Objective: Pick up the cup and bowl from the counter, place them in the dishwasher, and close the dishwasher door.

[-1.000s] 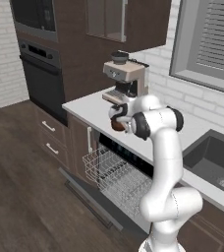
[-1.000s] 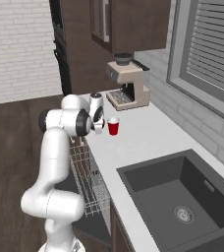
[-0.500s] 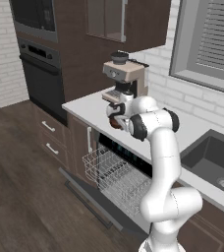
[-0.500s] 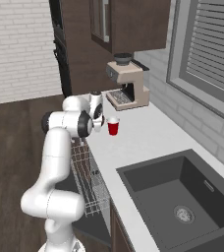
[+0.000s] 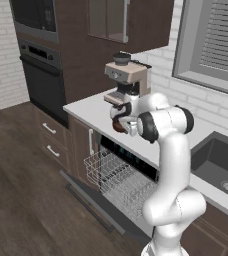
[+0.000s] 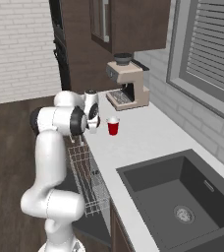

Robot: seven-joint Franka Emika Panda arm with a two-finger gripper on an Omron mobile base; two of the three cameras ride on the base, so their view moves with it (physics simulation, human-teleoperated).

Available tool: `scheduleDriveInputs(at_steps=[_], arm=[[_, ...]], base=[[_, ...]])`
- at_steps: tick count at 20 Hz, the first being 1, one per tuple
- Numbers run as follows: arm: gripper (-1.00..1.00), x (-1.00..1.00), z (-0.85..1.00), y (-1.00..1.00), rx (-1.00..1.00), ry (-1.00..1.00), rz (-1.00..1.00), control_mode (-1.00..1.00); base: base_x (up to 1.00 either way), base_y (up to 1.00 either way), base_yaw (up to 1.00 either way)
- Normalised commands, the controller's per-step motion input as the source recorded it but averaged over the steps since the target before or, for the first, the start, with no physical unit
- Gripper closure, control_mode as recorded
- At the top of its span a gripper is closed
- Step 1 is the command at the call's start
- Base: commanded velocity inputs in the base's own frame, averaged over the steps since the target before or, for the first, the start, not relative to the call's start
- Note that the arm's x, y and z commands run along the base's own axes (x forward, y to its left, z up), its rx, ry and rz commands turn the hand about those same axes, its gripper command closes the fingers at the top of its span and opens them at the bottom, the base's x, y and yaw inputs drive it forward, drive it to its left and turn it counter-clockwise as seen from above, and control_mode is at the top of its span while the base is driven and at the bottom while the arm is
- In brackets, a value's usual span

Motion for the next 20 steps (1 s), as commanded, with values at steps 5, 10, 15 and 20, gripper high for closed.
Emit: scheduleDriveInputs(at_steps=[5,10,15,20], arm=[[1.00,-1.00,0.15,0.45,0.00,0.00,0.00,-1.00],[1.00,-1.00,0.25,0.37,0.00,0.05,0.00,-1.00],[1.00,-0.69,-0.05,0.67,-0.01,0.18,-0.05,-1.00],[1.00,-0.12,-0.37,0.69,0.01,0.14,-0.18,-1.00]], base=[[0.00,0.00,0.00],[0.00,0.00,0.00],[0.00,0.00,0.00],[0.00,0.00,0.00]])
